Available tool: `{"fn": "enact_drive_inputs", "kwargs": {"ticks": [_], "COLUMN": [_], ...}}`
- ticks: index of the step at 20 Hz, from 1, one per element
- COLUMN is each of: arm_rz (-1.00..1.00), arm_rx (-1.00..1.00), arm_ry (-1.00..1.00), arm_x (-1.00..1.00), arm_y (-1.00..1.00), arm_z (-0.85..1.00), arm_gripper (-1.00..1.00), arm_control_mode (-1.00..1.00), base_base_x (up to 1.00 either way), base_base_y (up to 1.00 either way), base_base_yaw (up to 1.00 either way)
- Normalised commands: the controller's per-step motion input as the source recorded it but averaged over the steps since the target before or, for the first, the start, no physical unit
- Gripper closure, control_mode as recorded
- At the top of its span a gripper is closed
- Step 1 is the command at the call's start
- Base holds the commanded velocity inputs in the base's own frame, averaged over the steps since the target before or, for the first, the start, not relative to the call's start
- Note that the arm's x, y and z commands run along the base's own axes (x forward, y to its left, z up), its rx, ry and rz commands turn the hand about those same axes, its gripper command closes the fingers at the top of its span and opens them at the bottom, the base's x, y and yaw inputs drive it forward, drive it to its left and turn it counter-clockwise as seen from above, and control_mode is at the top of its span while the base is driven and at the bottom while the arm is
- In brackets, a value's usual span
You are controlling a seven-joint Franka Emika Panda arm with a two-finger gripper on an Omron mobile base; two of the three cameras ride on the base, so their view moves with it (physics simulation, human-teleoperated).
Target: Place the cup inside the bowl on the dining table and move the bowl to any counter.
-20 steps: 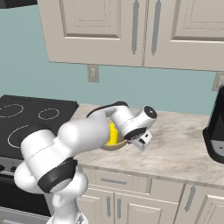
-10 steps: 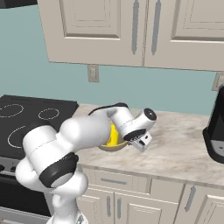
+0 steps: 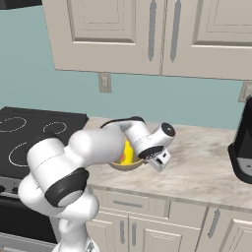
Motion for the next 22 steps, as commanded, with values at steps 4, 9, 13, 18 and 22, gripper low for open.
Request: {"fn": "enact_drive_inputs", "kwargs": {"ticks": [4,9,13,18,22], "arm_rz": [-0.01,0.0,0.0,-0.01,-0.01], "arm_rx": [-0.01,-0.01,-0.01,-0.01,0.0], "arm_ry": [0.0,0.0,0.0,0.0,0.0], "arm_x": [0.11,0.09,0.11,0.07,0.0], "arm_y": [0.0,0.0,0.0,0.0,0.0], "arm_z": [-0.19,-0.26,-0.23,-0.09,0.04], "arm_gripper": [1.0,1.0,1.0,1.0,1.0], "arm_control_mode": [-1.0,-1.0,-1.0,-1.0,-1.0], "base_base_x": [0.0,0.0,0.0,0.0,0.0], "base_base_y": [0.0,0.0,0.0,0.0,0.0], "base_base_yaw": [0.0,0.0,0.0,0.0,0.0]}}
